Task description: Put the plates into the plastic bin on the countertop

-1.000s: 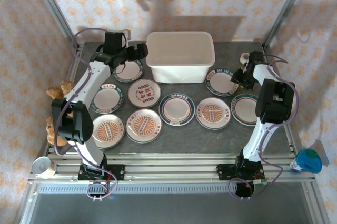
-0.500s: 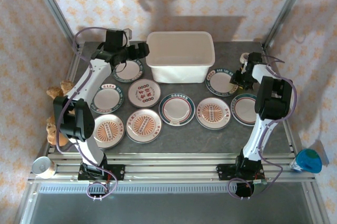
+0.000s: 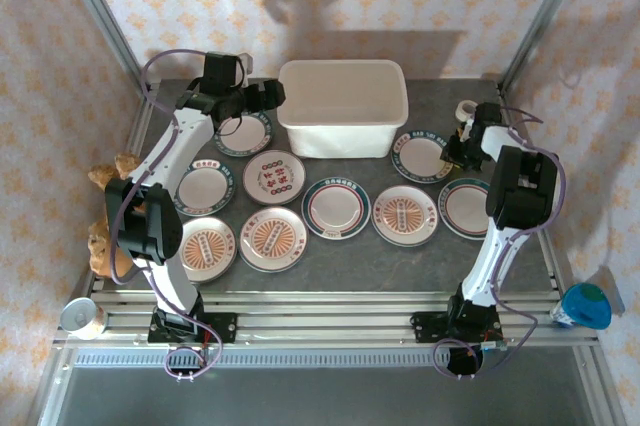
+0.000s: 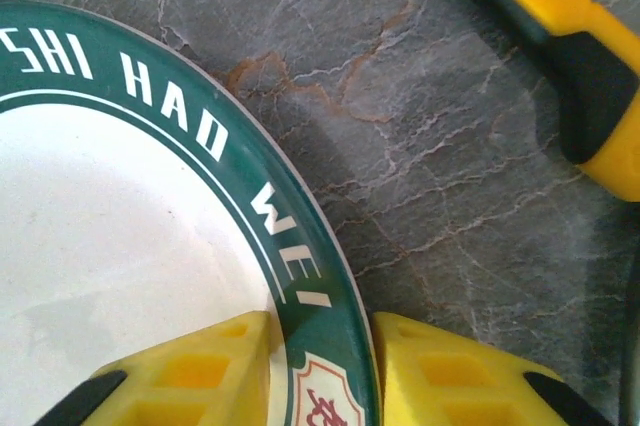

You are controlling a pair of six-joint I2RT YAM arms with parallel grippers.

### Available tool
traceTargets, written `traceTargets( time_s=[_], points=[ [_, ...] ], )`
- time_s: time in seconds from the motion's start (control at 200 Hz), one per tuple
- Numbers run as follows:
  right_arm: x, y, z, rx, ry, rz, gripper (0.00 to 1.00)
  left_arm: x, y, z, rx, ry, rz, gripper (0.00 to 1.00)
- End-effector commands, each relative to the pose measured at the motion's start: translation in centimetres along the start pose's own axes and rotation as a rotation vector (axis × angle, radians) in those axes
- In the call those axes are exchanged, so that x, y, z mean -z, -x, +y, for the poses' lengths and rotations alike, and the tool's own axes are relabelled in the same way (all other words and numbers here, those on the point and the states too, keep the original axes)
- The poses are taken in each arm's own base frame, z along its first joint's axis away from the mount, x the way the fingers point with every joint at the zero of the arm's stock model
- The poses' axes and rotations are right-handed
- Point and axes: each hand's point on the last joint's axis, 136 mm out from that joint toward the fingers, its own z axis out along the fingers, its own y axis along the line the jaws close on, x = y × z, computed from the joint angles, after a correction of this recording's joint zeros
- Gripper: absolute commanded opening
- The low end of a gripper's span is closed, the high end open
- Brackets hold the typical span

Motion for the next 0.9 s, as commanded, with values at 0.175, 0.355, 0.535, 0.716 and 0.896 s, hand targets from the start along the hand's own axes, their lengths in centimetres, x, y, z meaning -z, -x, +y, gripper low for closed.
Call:
traceTargets(
  time_s=[0.175,0.355,0.535,0.716,0.896],
  points=[
    [0.1,-0.6,-0.9,0.009,-0.044,-0.018,0.22,0.1,0.5,1.3,-0.009,0.102,-0.002,0.99],
    [1.1,-0.3,-0.6,0.008,-0.038,-0.052,0.18,0.1,0.8,1.7,0.004,0.124,-0.016,0.99],
    [2.6,0.0,-0.3,0.012,-0.041,-0.096,0.15,0.2,1.3,1.5,0.004,0.119,-0.028,0.99],
    [4.0,0.2,0.2,0.009,-0.031,-0.126,0.09,0.1,1.4,1.5,-0.010,0.125,-0.023,0.99],
    [5.7,0.6,0.8,0.011,-0.018,-0.154,0.06,0.0,1.7,1.3,-0.010,0.117,-0.027,0.99]
  ],
)
